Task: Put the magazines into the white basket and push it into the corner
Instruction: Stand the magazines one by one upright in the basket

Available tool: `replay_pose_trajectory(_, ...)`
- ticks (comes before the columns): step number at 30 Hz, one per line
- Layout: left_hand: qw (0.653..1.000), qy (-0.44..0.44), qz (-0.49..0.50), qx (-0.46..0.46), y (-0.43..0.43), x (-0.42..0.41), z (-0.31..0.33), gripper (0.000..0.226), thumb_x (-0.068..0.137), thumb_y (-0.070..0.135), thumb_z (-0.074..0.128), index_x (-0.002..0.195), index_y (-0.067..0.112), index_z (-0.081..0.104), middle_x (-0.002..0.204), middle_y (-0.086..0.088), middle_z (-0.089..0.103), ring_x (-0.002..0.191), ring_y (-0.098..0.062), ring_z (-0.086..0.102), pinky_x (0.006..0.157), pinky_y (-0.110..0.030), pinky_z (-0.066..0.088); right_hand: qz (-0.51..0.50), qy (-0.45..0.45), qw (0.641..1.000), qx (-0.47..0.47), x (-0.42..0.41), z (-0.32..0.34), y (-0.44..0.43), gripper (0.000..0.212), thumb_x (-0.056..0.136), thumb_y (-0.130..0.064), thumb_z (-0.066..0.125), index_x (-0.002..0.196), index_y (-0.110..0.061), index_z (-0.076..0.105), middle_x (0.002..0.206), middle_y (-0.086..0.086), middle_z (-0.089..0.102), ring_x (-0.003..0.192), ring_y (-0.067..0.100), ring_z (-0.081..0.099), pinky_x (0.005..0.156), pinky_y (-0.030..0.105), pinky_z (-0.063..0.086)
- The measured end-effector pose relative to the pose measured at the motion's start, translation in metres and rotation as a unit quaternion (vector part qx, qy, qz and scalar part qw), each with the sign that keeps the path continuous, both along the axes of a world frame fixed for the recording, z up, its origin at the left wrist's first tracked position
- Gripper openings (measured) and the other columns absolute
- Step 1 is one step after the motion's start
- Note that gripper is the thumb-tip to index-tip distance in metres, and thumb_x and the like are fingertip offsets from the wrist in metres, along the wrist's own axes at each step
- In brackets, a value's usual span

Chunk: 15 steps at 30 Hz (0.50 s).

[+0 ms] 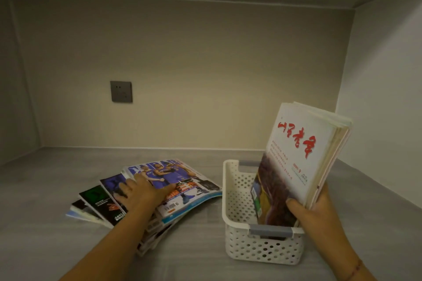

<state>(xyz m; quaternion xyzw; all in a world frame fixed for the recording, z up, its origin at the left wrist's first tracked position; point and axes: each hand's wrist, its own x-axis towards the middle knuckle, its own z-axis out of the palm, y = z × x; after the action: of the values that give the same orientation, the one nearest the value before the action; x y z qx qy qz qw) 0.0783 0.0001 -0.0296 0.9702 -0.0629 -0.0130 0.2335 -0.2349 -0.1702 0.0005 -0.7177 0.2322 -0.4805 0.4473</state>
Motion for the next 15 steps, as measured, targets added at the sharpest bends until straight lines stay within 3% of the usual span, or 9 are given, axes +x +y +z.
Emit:
replay_pose_trajectory(4, 0.999, 0.037, -0.007, 0.013, 0.021, 0.019, -0.004, 0.129, 0.058, 0.081, 0.062, 0.151, 0.009, 0.01, 0.157, -0.018, 0.016, 0.146, -0.037, 0.012, 0.117, -0.054, 0.009, -0.013, 0.002, 1.0, -0.006, -0.001, 0.001, 0.004, 0.069, 0.075, 0.005, 0.064, 0.133, -0.02, 0.035, 0.106, -0.007, 0.05, 0.082, 0.001, 0.048, 0.061, 0.01, 0.035)
replay_pose_trajectory(9, 0.995, 0.066, -0.074, 0.022, 0.038, 0.028, 0.007, 0.095, 0.073, 0.063, 0.067, 0.143, 0.007, 0.033, 0.145, -0.018, 0.042, 0.135, -0.036, 0.037, 0.114, -0.049, 0.025, -0.004, -0.005, 1.0, -0.001, -0.002, 0.001, 0.003, 0.069, 0.076, 0.006, 0.063, 0.132, -0.019, 0.035, 0.111, -0.006, 0.049, 0.095, 0.011, 0.048, 0.063, 0.011, 0.036)
replay_pose_trajectory(13, 0.991, 0.082, -0.104, -0.03, 0.057, 0.019, 0.017, 0.081, 0.082, 0.039, 0.07, 0.143, 0.008, 0.027, 0.133, -0.017, 0.052, 0.119, -0.03, 0.053, 0.101, -0.037, 0.043, -0.005, -0.009, 1.0, 0.002, -0.003, 0.001, 0.002, 0.067, 0.076, 0.006, 0.063, 0.132, -0.018, 0.035, 0.112, -0.003, 0.05, 0.097, 0.014, 0.048, 0.063, 0.012, 0.036)
replay_pose_trajectory(15, 0.99, 0.09, -0.097, -0.041, 0.066, 0.018, 0.018, 0.078, 0.081, 0.033, 0.072, 0.141, 0.005, 0.031, 0.133, -0.018, 0.053, 0.116, -0.029, 0.055, 0.093, -0.035, 0.045, -0.006, -0.01, 1.0, 0.001, -0.002, 0.001, 0.003, 0.068, 0.076, 0.006, 0.063, 0.132, -0.018, 0.034, 0.112, -0.003, 0.049, 0.096, 0.014, 0.048, 0.062, 0.013, 0.036)
